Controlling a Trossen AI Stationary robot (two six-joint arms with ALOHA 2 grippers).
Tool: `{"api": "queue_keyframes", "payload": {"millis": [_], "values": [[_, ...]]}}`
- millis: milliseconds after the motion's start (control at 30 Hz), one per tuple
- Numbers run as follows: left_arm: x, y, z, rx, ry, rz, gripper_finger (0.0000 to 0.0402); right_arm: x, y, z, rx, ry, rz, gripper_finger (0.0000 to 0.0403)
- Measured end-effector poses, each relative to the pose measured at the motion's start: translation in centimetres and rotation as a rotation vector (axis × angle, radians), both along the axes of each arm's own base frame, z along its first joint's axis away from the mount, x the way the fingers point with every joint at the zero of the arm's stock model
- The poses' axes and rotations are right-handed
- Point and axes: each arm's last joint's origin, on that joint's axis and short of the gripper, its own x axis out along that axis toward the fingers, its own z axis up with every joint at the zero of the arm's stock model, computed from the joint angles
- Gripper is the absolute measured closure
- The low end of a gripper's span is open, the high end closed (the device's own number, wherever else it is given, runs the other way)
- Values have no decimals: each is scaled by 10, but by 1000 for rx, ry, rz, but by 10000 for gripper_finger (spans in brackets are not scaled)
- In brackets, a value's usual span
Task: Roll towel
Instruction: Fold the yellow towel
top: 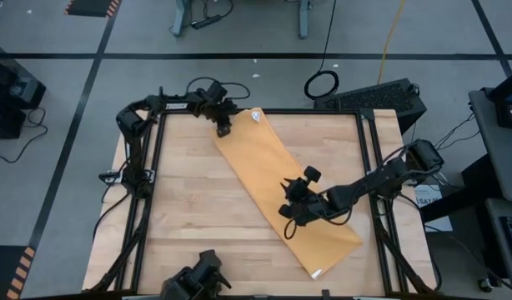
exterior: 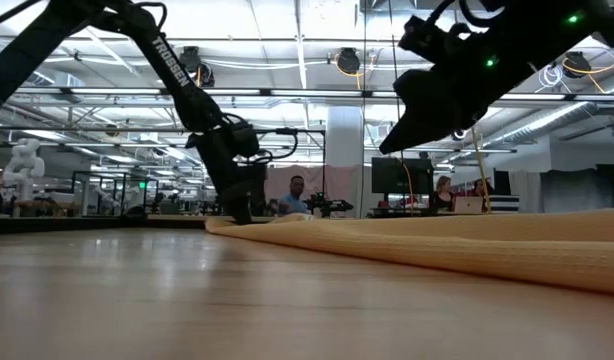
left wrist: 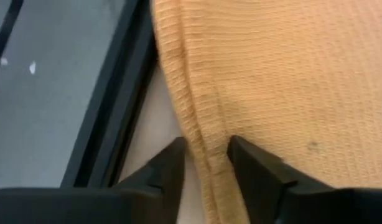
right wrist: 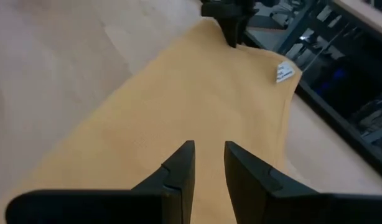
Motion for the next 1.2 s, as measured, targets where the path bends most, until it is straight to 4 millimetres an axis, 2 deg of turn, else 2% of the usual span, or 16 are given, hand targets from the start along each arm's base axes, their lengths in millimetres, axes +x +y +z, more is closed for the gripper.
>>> {"api": "queue_keyframes", "payload": {"millis": [100,167,300,467,600,867,1100,1200], "values": [[5,-3,0,30,3,-21,361,7,-13,5,-21,16,-23,326],[7,-3,2,38,-3,-19,387,16,-24,13,-24,29,-22,326],[8,-3,10,81,10,-20,392,33,-54,31,-15,79,5,326],[10,1,39,205,-11,-32,397,47,-92,49,6,121,71,326],[11,7,53,301,15,-84,399,52,-105,60,44,98,85,326],[9,24,72,493,80,-192,400,42,-96,50,169,150,11,326],[8,36,82,614,25,-266,401,28,-63,20,459,226,180,326],[10,37,84,655,12,-287,401,18,-46,8,521,267,206,326]]}}
